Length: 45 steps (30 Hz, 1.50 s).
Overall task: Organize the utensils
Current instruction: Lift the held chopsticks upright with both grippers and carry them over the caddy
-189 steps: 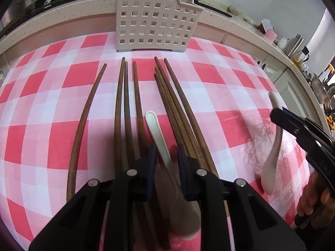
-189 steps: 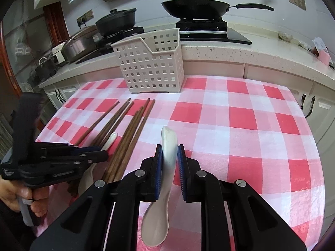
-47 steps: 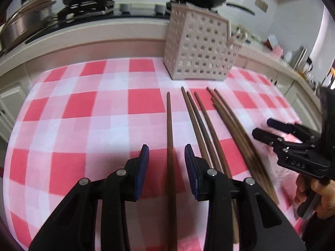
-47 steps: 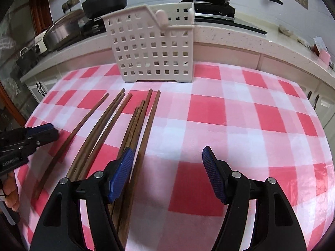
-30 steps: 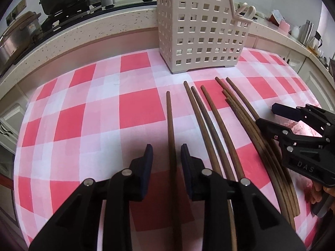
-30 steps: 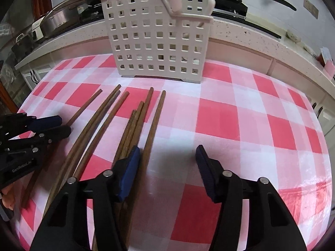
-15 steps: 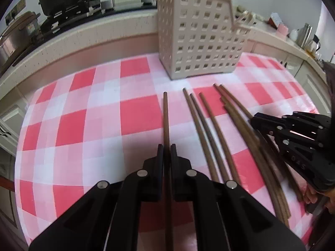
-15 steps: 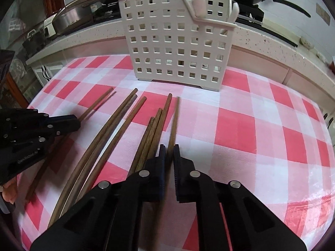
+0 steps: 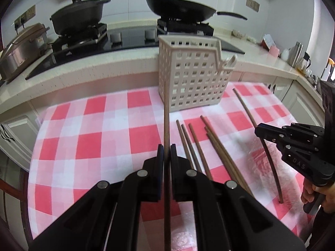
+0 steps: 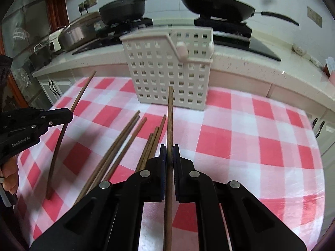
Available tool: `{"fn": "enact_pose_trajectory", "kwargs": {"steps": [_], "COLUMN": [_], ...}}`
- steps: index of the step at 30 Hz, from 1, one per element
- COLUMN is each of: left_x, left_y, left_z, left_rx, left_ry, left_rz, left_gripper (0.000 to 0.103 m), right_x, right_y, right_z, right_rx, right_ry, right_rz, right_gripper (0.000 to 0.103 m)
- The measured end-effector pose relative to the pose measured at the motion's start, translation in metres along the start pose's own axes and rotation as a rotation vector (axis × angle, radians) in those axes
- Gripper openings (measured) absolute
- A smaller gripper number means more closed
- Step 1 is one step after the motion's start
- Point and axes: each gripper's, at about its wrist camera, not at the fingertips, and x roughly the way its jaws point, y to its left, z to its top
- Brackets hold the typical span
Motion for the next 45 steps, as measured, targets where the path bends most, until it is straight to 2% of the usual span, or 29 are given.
{"fn": "enact_pose_trajectory", "kwargs": {"steps": [15,21,26,29,35,39,45], "left_x": [-0.064,-0.076,-0.084,-0.092,-0.113,-0.121,-0.113], "left_y": [-0.004,-0.004,-0.003,0.0,-0.003,-0.012,-0.019], "left_z": [0.007,0.009,0.027,0.049,0.119,0.164,0.225], "left_rx": [0.006,-0.007,-0.026,-0.047,-0.045,-0.016,0.012], "left_ry": [-0.112,-0.132,-0.156,-0.187,-0.291,-0.344,-0.389], "left_rz": [-0.007,-0.016,-0.027,-0.042,-0.051,-0.036,-0.025], "left_gripper": [0.006,0.006,0.006,0.006,0.006,0.006,0.006], "right_x": [-0.086,-0.102,-0.104,-0.113,-0.13,-0.128,-0.112], "right_y": [-0.01,-0.022,-0.03,-0.034,-0.039,-0.044,-0.059], "right_z": [0.005,0.004,0.018,0.04,0.114,0.168,0.227], "right_rx": [0.0,0.021,0.033,0.038,0.023,0.032,0.061], "right_ry": [-0.12,-0.14,-0.146,-0.179,-0.272,-0.319,-0.369], "right_rz": [0.015,0.007,0.021,0.016,-0.013,-0.019,-0.022], "right_gripper": [0.008,0.007,0.007,0.007,0.007,0.007,0.007]}}
